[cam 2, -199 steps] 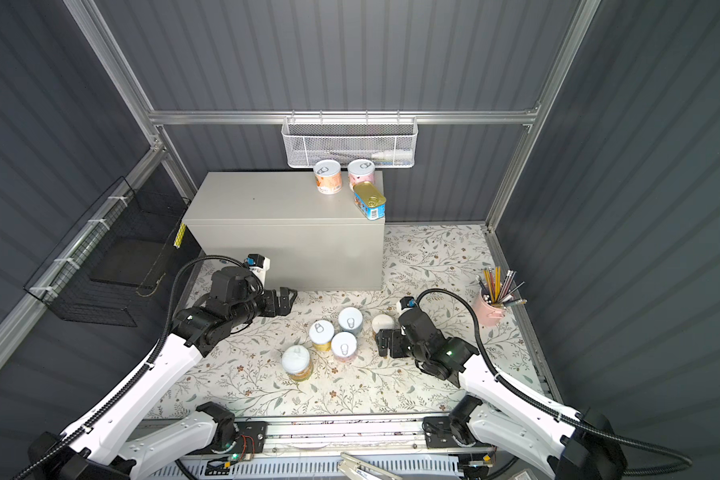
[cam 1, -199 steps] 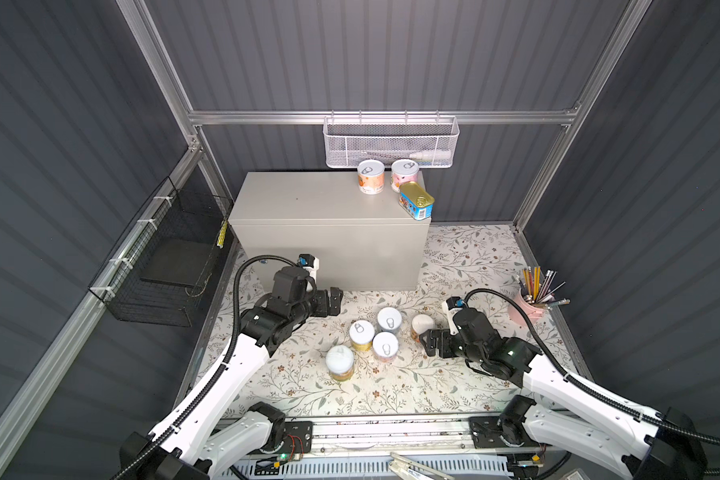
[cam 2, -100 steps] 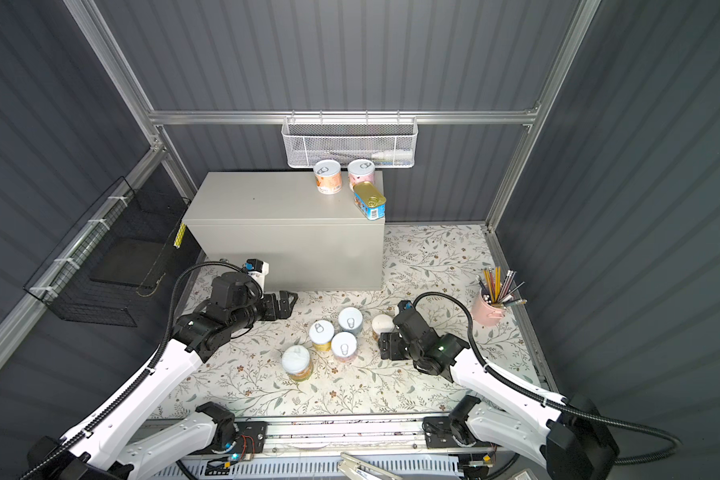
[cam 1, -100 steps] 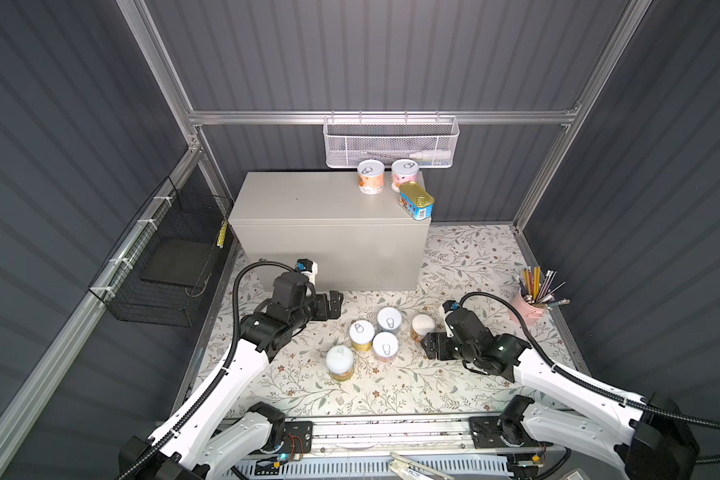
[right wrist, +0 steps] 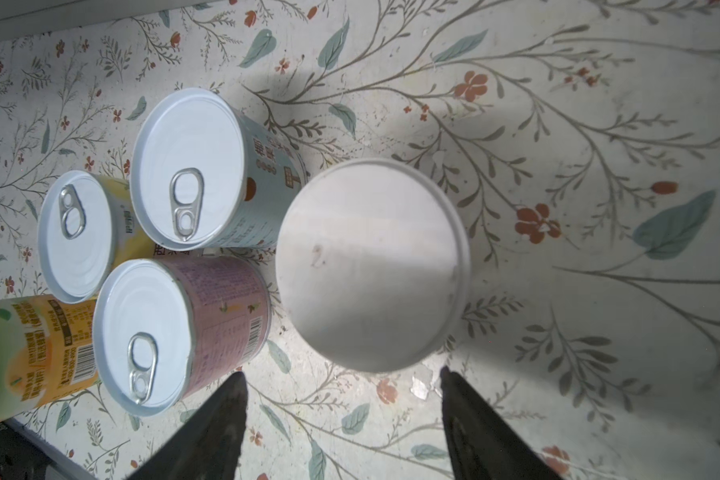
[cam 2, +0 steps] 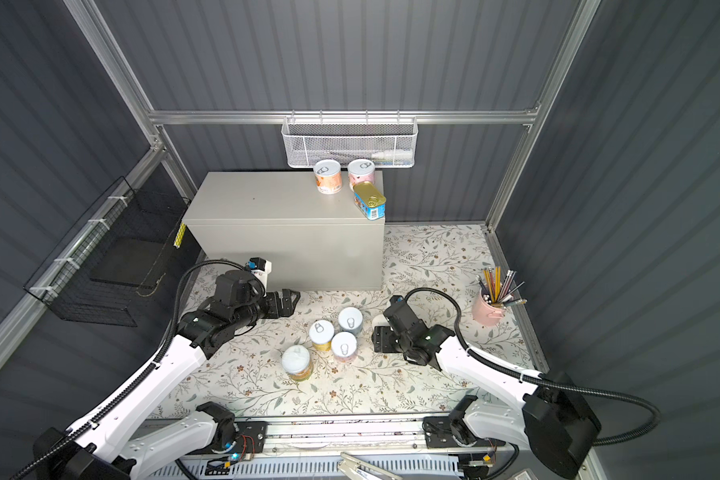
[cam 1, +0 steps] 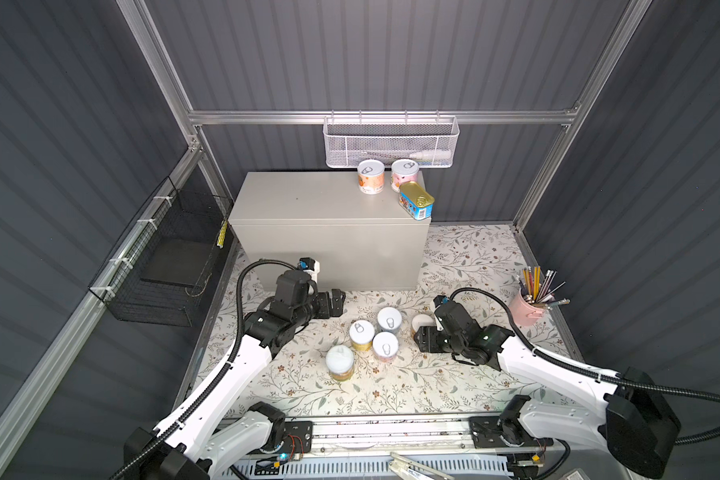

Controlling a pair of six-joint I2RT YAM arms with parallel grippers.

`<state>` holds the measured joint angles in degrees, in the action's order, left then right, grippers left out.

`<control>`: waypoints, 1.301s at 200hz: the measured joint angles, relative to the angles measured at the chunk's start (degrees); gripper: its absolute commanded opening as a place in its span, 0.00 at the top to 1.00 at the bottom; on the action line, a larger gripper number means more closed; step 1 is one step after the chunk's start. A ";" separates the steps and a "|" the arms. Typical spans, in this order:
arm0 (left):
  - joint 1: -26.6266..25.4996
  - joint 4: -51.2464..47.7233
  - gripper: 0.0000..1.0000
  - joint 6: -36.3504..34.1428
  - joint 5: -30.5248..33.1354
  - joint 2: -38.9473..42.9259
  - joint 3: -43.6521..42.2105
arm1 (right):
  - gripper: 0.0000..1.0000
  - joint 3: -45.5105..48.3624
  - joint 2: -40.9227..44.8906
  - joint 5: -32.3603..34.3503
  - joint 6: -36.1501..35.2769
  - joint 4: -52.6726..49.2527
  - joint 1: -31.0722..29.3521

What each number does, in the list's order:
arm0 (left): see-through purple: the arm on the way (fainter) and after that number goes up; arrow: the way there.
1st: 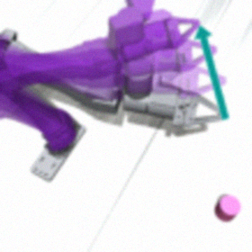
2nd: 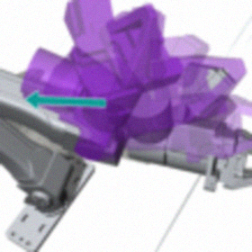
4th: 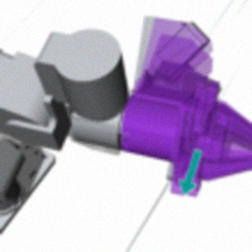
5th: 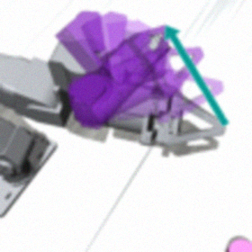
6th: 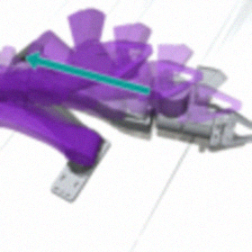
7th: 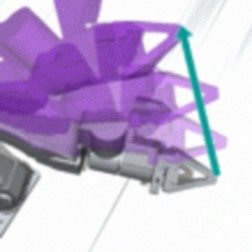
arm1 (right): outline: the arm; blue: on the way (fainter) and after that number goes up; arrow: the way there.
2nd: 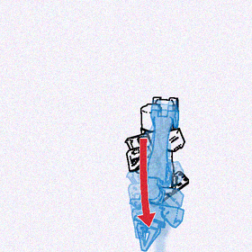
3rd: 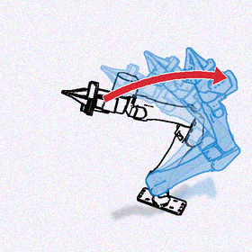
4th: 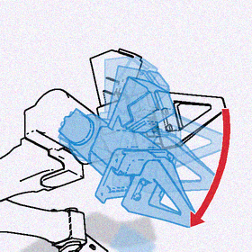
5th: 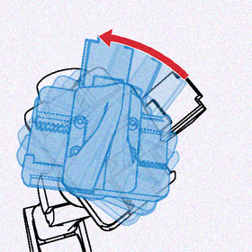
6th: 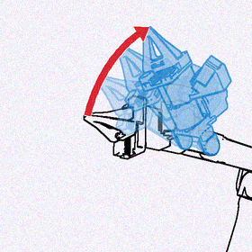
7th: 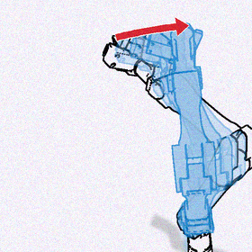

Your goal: Place and organize the canned foods onto the counter

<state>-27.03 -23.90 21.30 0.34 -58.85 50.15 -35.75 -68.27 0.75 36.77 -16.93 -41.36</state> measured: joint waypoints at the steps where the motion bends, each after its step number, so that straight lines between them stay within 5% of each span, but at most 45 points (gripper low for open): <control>1: 0.00 0.00 0.00 0.00 0.00 0.00 0.00 | 0.23 -0.02 -0.13 -0.02 0.04 0.04 0.00; 128: 0.00 0.55 0.00 0.37 -0.57 -0.76 -0.50 | 0.20 -6.12 -7.96 -0.22 -1.22 2.21 0.00; 260: 0.00 0.13 0.00 0.37 -0.39 -0.11 -1.29 | 0.29 -13.35 -16.48 5.53 -2.93 1.27 0.00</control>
<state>-27.03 -23.77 21.67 -0.05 -58.96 48.86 -49.10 -84.75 6.28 33.85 -15.66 -41.36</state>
